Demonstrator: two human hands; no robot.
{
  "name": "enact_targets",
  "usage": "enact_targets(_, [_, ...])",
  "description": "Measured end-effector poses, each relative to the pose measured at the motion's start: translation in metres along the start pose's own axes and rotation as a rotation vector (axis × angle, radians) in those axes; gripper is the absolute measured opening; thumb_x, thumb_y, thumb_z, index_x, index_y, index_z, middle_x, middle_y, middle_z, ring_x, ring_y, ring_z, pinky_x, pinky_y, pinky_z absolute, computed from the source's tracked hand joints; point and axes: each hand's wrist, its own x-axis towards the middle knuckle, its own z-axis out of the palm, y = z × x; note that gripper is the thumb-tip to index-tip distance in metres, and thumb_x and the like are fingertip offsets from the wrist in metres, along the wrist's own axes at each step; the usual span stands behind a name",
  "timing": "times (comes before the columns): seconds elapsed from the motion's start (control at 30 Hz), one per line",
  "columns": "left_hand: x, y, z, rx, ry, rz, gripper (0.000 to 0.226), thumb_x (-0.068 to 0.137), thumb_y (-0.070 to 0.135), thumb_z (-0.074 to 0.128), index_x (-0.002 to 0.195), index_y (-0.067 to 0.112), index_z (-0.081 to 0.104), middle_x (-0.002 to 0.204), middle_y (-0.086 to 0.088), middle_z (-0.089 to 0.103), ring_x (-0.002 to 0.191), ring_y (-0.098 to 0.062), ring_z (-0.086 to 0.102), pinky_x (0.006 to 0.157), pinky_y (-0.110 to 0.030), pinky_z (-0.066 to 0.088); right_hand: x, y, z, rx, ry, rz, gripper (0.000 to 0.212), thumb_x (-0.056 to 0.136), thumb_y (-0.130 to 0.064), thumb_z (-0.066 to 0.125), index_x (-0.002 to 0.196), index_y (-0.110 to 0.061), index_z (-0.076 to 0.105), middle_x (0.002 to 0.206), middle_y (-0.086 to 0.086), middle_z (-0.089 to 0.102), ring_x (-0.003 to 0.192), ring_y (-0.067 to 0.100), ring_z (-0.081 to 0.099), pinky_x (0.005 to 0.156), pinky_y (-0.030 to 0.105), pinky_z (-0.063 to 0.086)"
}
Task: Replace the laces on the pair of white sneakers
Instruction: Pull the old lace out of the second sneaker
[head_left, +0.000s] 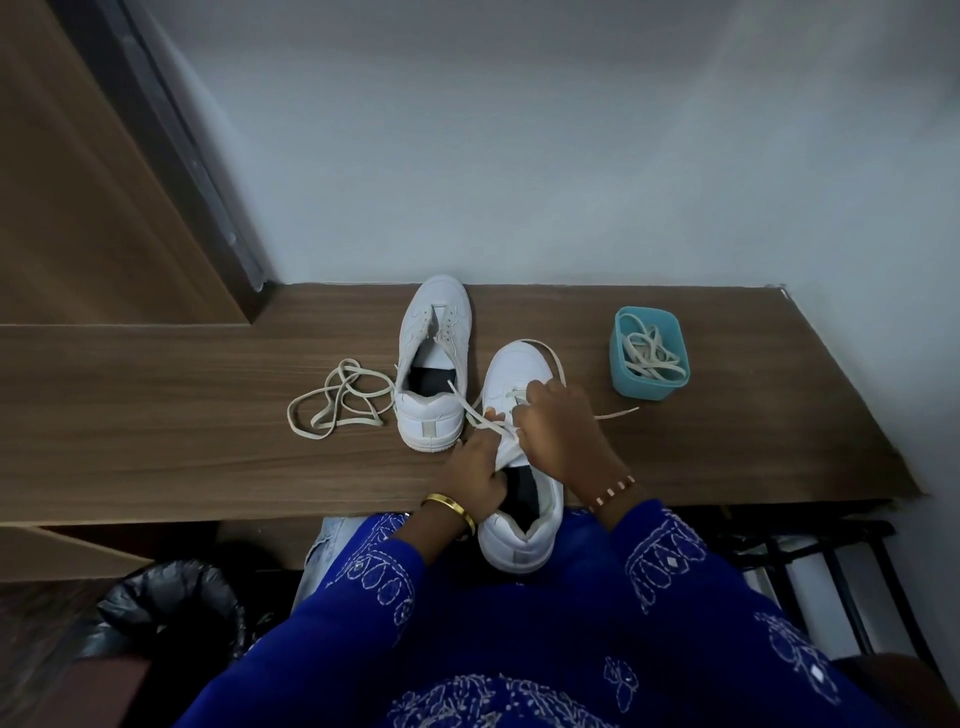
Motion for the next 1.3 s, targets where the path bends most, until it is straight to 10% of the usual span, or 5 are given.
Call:
enact_targets(0.2, [-0.001, 0.000, -0.001, -0.017, 0.025, 0.027, 0.069, 0.068, 0.014, 0.034, 0.135, -0.001, 0.039, 0.137, -0.018, 0.045, 0.129, -0.030, 0.039, 0.108, -0.031, 0.028, 0.002, 0.005, -0.006, 0.030, -0.011, -0.078, 0.015, 0.057, -0.023, 0.078, 0.060, -0.013, 0.067, 0.072, 0.007, 0.059, 0.066, 0.026, 0.057, 0.057, 0.032, 0.043])
enact_targets(0.5, [-0.001, 0.003, -0.003, 0.066, -0.008, 0.023, 0.079, 0.067, 0.020, 0.030, 0.143, 0.003, 0.025, 0.151, -0.015, 0.026, 0.140, -0.026, 0.024, 0.113, -0.027, 0.018, 0.001, 0.057, -0.056, 1.919, 0.474, 0.791, 0.025, 0.094, -0.007, 0.041, 0.073, -0.010, 0.054, 0.064, -0.002, 0.053, 0.057, 0.003, 0.054, 0.066, 0.019, 0.050])
enact_targets(0.87, [-0.003, 0.002, -0.006, -0.029, 0.014, 0.037, 0.071, 0.070, 0.018, 0.040, 0.140, 0.006, 0.034, 0.145, -0.012, 0.037, 0.136, -0.024, 0.033, 0.108, -0.019, 0.020, -0.017, 0.052, -0.003, 0.515, 0.027, 0.656, 0.014, 0.083, -0.010, 0.057, 0.080, 0.000, 0.065, 0.076, 0.011, 0.062, 0.074, 0.025, 0.058, 0.066, 0.029, 0.046])
enact_targets(1.13, [0.002, 0.017, -0.011, -0.010, 0.246, 0.032, 0.015, 0.082, 0.018, 0.063, 0.089, 0.005, 0.058, 0.072, 0.000, 0.053, 0.069, -0.023, 0.052, 0.055, -0.020, 0.023, -0.012, 0.001, -0.004, 0.750, -0.150, 0.495, 0.026, 0.083, -0.019, 0.062, 0.092, 0.005, 0.066, 0.091, 0.016, 0.068, 0.088, 0.026, 0.061, 0.068, 0.024, 0.038])
enact_targets(1.3, [0.002, 0.021, -0.010, 0.004, 0.302, 0.039, 0.043, 0.077, 0.026, 0.040, 0.105, 0.001, 0.061, 0.091, -0.016, 0.066, 0.085, -0.030, 0.058, 0.062, -0.024, 0.029, -0.018, -0.002, 0.000, 0.700, -0.157, 0.441, 0.033, 0.080, -0.018, 0.063, 0.106, 0.003, 0.061, 0.095, 0.018, 0.065, 0.094, 0.029, 0.059, 0.077, 0.030, 0.043])
